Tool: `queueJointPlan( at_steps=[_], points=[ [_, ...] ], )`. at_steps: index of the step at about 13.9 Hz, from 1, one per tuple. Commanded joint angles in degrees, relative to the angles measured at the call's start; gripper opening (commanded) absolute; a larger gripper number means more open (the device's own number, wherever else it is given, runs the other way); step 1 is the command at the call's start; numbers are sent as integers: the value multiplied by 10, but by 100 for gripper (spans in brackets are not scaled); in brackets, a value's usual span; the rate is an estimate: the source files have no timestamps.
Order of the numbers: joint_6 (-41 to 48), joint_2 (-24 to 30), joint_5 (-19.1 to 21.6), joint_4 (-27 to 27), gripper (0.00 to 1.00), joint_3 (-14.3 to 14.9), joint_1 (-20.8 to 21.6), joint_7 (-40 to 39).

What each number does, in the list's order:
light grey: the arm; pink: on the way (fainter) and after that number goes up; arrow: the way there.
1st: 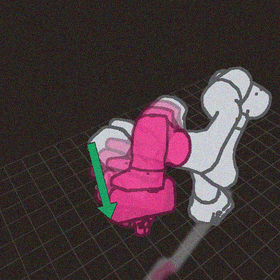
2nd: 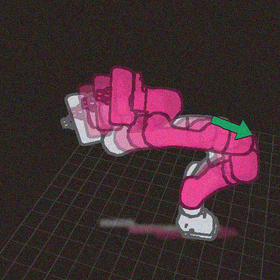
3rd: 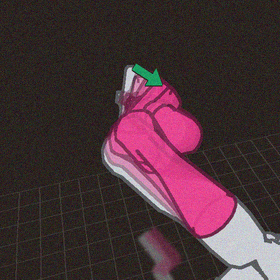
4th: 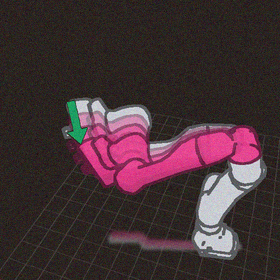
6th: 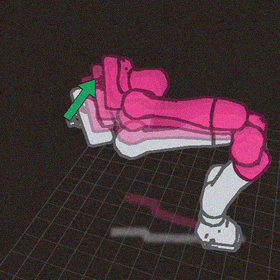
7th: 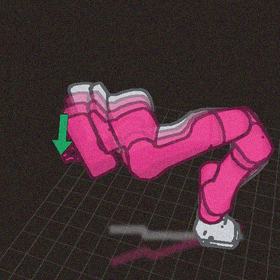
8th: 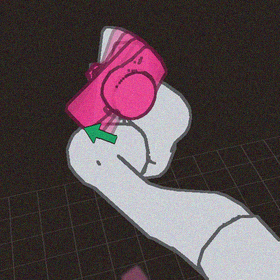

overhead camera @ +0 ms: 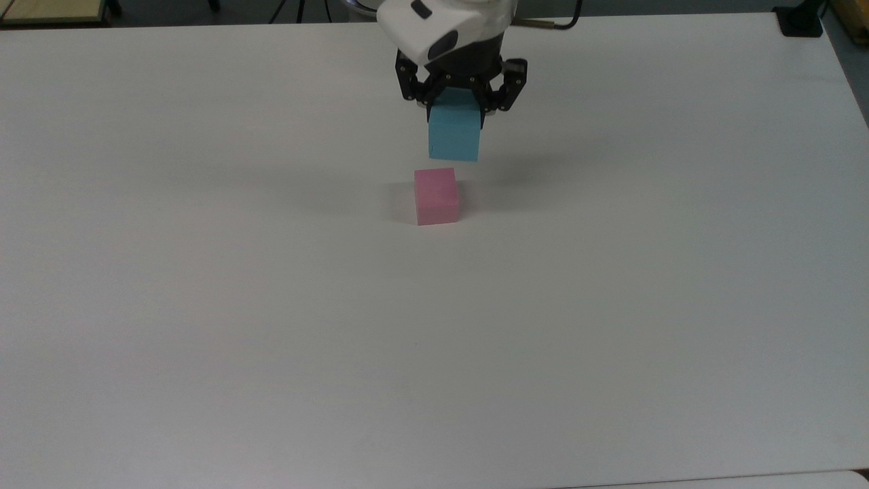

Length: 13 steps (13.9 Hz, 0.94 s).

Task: Put blue cube on pink cube
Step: 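Carry the light-blue cube over the pink cube, then lower the light-blue cube onto the pink cube and open the gripper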

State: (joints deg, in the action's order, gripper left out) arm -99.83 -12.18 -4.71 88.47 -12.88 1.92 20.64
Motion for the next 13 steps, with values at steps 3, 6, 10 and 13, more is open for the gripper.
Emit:
queueJointPlan(
  at_steps=[3,6,10,13],
  points=[
    [-96,-26,-18,101,0,54,44,-31],
    [-125,-45,-35,124,0,54,45,-32],
    [-140,-52,-51,148,0,58,45,-33],
    [-144,-52,-54,156,26,58,46,-37]
  ],
)
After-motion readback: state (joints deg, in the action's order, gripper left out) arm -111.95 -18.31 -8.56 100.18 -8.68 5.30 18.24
